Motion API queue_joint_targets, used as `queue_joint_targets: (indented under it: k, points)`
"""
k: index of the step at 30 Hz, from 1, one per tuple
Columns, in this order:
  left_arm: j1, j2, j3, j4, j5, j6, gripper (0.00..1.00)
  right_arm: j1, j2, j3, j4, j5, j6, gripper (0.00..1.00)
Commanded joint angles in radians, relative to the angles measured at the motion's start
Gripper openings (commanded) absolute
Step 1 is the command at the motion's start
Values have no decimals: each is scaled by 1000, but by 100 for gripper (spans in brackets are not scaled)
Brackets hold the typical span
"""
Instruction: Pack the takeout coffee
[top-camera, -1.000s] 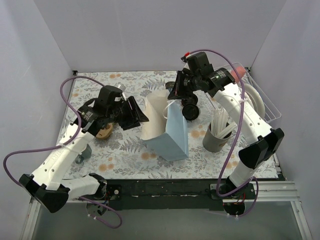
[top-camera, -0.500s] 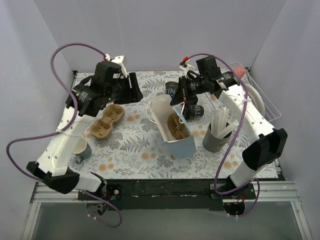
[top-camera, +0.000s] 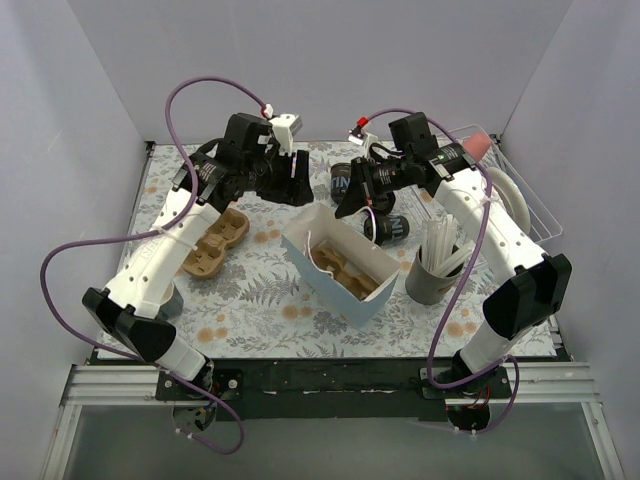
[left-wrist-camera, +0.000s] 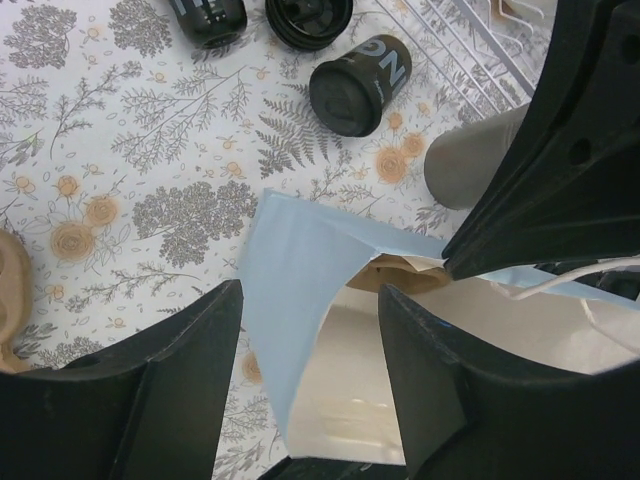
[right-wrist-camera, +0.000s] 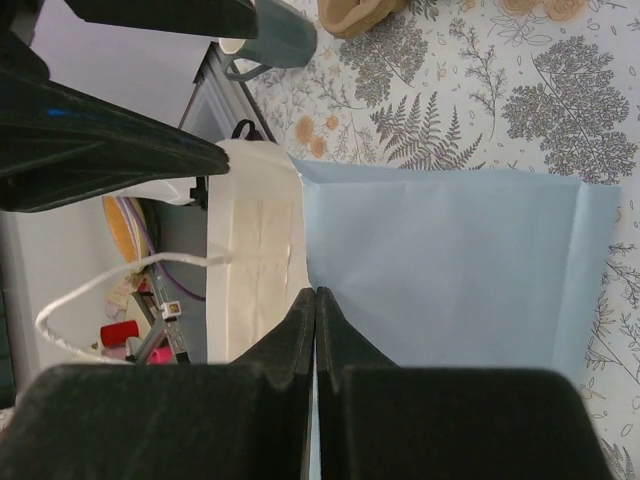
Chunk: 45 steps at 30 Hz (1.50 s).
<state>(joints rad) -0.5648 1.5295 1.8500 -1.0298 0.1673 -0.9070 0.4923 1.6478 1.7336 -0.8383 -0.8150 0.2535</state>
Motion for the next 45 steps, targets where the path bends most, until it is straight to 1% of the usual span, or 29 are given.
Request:
queue_joint_targets:
  k: [1,7,11,15,18,20,25,27,28,29,30,31,32,33,34,35,36,38,39,40,41,42,44,45]
  points:
    - [6,-25,-43,33,63,66,55,0,-20,12,8,-43,-19,1]
    - [6,-83,-95,20,118,89,56,2,-19,12,2,-36,-17,1]
    - [6,-123,-167,16,147,112,57,2,-16,11,-1,-41,-16,1]
    - [6,-134,-212,17,143,118,56,0,-11,9,5,-50,-14,1]
    - [5,-127,-218,30,118,125,56,0,-11,9,8,-59,-13,1]
    - [5,-123,-221,45,86,125,55,2,-11,9,8,-62,-11,1]
    - [5,-135,-277,114,80,112,53,2,-14,7,11,-73,-5,1]
    - [6,-144,-291,128,84,118,48,2,-16,12,11,-70,-2,1]
    - [6,-147,-304,145,90,123,44,2,-16,15,11,-66,0,1]
    - [6,-150,-307,149,109,123,32,2,-14,26,4,-58,10,10]
    - [5,-167,-314,155,115,117,24,0,-11,41,-7,-17,13,16]
    - [6,-183,-324,172,116,108,17,0,-8,99,-22,14,16,22]
    - [6,-201,-362,186,107,79,12,0,-3,134,-63,51,26,36]
    - [5,-251,-385,200,80,56,3,0,1,167,-83,133,33,43]
    - [5,-281,-409,229,61,37,0,-9,3,235,-103,172,44,46]
    - [5,-311,-469,247,43,8,0,-17,4,262,-131,204,71,51]
    - [5,-346,-497,288,6,-4,0,-27,-2,285,-137,252,88,54]
    - [5,-449,-555,341,0,-23,0,-53,-19,310,-127,290,128,67]
    - [5,-477,-601,382,3,-27,0,-58,-43,311,-114,307,139,70]
    - [5,-527,-618,399,11,-29,0,-67,-55,308,-102,318,150,71]
    - [5,-545,-633,411,14,-30,0,-72,-68,307,-84,335,162,74]
    - [5,-563,-664,440,20,-23,0,-72,-94,302,-73,379,164,74]
    - [5,-627,-702,477,37,-12,0,-70,-127,268,-27,419,159,74]
    - [5,-656,-751,535,32,-6,0,-72,-164,211,-4,453,159,74]
